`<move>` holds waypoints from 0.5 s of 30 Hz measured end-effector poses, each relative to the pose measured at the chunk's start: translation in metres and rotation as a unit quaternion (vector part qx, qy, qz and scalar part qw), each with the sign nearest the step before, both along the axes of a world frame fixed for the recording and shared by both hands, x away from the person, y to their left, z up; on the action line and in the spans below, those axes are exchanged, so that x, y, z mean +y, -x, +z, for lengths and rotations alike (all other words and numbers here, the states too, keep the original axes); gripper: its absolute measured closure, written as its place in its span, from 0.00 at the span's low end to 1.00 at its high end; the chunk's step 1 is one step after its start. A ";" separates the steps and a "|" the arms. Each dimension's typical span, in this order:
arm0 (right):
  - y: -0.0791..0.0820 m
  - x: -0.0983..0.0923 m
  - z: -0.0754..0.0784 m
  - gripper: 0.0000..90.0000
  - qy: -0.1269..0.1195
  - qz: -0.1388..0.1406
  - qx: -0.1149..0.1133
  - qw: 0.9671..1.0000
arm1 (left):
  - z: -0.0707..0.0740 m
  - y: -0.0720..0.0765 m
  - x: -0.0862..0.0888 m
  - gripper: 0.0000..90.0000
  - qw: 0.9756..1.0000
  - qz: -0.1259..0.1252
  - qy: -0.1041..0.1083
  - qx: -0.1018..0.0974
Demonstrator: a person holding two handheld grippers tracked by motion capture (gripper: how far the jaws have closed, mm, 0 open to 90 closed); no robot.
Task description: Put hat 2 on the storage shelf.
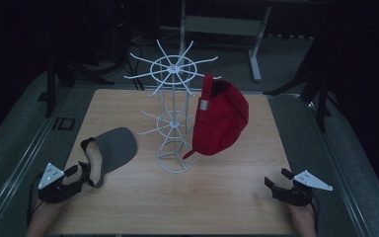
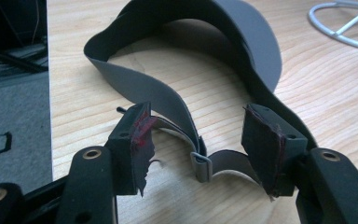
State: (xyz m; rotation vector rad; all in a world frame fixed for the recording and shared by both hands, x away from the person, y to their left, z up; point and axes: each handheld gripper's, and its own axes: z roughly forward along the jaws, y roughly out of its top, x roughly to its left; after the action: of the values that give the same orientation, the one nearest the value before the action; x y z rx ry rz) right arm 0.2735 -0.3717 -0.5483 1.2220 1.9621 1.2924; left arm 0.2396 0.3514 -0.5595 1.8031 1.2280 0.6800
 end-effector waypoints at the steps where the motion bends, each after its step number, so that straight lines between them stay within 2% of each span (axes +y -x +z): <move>1: 0.000 0.000 0.000 0.17 0.000 0.000 0.000 1.000 | 0.000 -0.001 -0.001 0.49 1.000 0.003 -0.005 0.004; 6: 0.000 0.001 0.000 0.17 0.004 0.002 0.002 1.000 | -0.001 -0.006 -0.004 0.51 0.999 -0.005 -0.014 0.029; 10: 0.000 0.001 0.000 0.17 0.006 0.003 0.002 1.000 | -0.003 -0.007 -0.009 0.57 0.998 -0.013 -0.047 0.042; 15: 0.000 0.002 0.000 0.17 0.008 0.004 0.003 1.000 | -0.005 -0.009 -0.017 0.74 0.994 0.001 -0.090 0.054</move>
State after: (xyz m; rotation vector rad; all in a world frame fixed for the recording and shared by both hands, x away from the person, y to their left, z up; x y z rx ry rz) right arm 0.2737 -0.3699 -0.5484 1.2132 1.9783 1.2771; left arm 0.2483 0.3340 -0.5647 2.0100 1.2725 0.7224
